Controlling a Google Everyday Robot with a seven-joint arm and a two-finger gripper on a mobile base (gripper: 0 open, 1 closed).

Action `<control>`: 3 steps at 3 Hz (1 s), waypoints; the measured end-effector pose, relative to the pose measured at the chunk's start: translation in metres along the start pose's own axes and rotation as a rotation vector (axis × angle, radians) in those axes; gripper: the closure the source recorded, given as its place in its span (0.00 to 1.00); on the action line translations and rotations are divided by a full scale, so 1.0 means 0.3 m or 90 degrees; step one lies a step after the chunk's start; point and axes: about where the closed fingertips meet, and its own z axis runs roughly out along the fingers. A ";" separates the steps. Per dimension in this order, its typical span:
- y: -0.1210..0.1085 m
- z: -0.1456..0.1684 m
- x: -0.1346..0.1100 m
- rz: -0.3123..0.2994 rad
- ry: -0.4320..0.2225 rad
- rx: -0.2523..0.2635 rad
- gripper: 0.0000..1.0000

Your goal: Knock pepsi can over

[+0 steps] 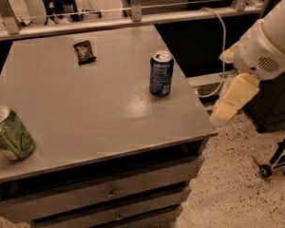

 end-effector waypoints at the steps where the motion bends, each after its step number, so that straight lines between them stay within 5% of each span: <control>1: -0.042 0.087 -0.063 0.027 -0.078 0.003 0.00; 3: -0.114 0.270 -0.227 0.072 -0.249 0.003 0.00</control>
Offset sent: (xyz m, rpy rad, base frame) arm 0.0792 0.0718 -0.0292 0.3939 -0.1391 -0.0501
